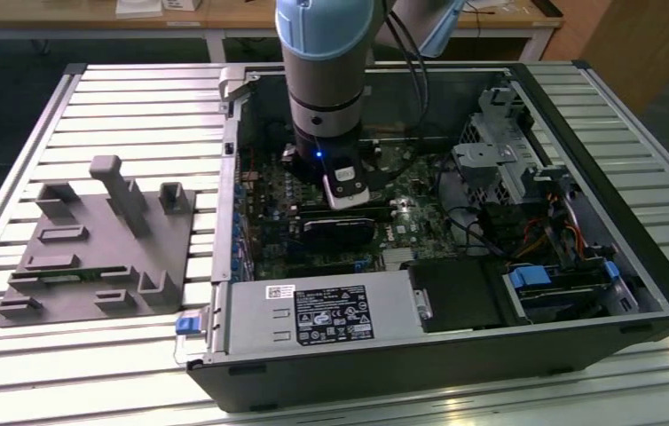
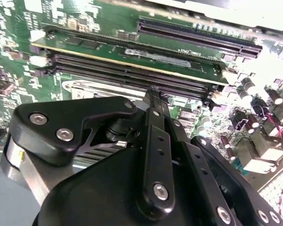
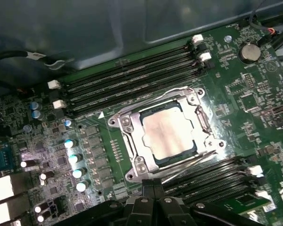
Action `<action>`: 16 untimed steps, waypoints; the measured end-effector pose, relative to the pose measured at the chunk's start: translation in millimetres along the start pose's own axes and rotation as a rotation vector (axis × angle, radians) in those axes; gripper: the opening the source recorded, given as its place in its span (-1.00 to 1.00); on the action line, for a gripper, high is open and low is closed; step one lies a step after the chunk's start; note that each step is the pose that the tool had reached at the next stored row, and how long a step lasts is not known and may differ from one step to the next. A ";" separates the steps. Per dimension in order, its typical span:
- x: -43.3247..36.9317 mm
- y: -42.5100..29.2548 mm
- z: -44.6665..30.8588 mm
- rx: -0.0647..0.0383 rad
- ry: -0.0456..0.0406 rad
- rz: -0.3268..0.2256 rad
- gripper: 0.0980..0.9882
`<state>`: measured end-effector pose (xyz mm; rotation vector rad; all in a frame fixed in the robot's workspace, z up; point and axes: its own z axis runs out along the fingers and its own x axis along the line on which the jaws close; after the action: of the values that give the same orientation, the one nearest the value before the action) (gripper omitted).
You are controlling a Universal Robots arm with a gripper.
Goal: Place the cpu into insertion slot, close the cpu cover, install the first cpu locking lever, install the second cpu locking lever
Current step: 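Install the second cpu locking lever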
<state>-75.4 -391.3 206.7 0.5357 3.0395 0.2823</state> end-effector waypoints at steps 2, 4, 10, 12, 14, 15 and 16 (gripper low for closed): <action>2.6 -1.2 1.6 -0.008 0.0030 0.001 -0.98; 4.9 -2.4 3.2 -0.017 0.0060 0.001 -0.98; 9.1 -4.6 6.7 -0.046 0.0161 0.003 -0.98; 9.7 -5.0 7.7 -0.056 0.0201 0.004 -0.98; 10.0 -5.2 8.9 -0.068 0.0238 0.005 -0.98; 10.0 -5.3 9.3 -0.071 0.0249 0.006 -0.98; 10.1 -5.4 9.4 -0.072 0.0256 0.006 -0.98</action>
<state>-86.0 -391.2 196.4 0.5400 3.0389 0.4002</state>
